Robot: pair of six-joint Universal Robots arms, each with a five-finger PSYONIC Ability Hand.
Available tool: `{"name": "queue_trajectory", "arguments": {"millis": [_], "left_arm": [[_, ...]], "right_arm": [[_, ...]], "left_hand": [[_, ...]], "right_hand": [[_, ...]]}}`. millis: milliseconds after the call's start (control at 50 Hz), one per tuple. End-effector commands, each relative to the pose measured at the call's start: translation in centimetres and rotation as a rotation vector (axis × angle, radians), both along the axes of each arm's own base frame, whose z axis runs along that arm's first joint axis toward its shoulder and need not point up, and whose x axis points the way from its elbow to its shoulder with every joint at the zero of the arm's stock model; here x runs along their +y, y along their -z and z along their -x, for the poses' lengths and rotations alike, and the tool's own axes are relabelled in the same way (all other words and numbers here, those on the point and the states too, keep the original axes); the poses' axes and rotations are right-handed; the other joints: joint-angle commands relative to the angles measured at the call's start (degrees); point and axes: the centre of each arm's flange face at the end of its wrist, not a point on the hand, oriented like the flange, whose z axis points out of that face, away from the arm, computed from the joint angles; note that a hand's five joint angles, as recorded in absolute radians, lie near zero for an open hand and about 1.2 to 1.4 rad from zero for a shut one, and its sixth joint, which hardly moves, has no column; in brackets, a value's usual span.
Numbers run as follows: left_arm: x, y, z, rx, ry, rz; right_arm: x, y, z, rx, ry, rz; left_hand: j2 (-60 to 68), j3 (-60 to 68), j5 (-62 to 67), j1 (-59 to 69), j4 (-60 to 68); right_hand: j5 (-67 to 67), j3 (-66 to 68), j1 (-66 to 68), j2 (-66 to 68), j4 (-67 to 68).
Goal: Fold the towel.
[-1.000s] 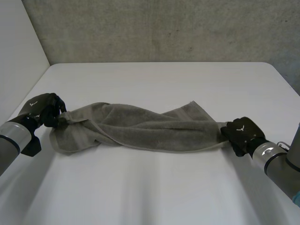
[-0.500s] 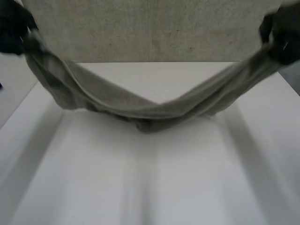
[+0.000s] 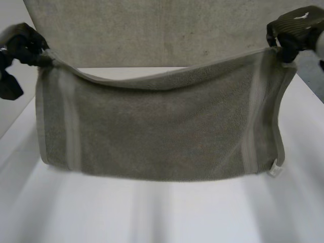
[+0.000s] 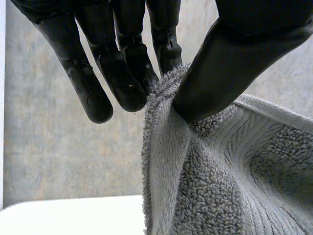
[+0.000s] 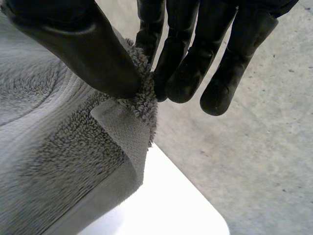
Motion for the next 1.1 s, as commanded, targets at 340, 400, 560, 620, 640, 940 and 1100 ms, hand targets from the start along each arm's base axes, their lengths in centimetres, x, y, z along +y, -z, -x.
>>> {"name": "queue_trajectory", "arguments": {"millis": [340, 400, 560, 620, 640, 940, 1100], "left_arm": [[-2.1, -14.0, 3.5, 0.025, -0.030, 0.563], [-2.5, -12.3, 3.5, 0.030, -0.019, 0.505], [-3.4, 1.3, 2.7, -0.015, 0.062, 0.166], [-2.9, 5.9, 1.9, -0.018, 0.095, 0.097], [-2.9, 6.0, 1.9, -0.018, 0.095, 0.097], [3.4, 11.9, -0.4, -0.060, 0.185, -0.064], [7.5, 7.9, -1.2, -0.039, 0.227, -0.082]], "right_arm": [[-1.6, -11.2, -2.7, -0.222, 0.064, 0.673], [-2.0, -7.5, -3.3, -0.162, 0.001, 0.508], [-2.2, 3.8, -2.9, -0.038, -0.100, 0.058], [-1.7, 7.6, -2.0, -0.011, -0.137, -0.059], [-1.2, 9.5, -1.7, 0.005, -0.160, -0.107], [5.3, 12.4, 2.4, 0.112, -0.140, -0.186], [7.1, 6.4, 6.4, 0.030, 0.004, -0.149]], "left_hand": [[3.4, 2.9, 6.8, 5.7, 1.8], [3.4, 2.9, 6.8, 5.7, 1.8], [3.4, 2.9, 6.8, 5.7, 1.8], [3.4, 2.9, 6.8, 5.7, 1.8], [3.4, 2.9, 6.8, 5.7, 1.8], [3.4, 2.9, 6.8, 5.7, 1.8], [3.4, 2.9, 6.8, 5.7, 1.8]], "right_hand": [[3.5, 2.7, 4.3, 4.1, 2.9], [3.5, 2.7, 4.3, 4.1, 2.9], [3.5, 2.7, 4.3, 4.1, 2.9], [3.5, 2.7, 4.3, 4.1, 2.9], [3.5, 2.7, 4.3, 4.1, 2.9], [3.5, 2.7, 4.3, 4.1, 2.9], [3.5, 2.7, 4.3, 4.1, 2.9]]}}
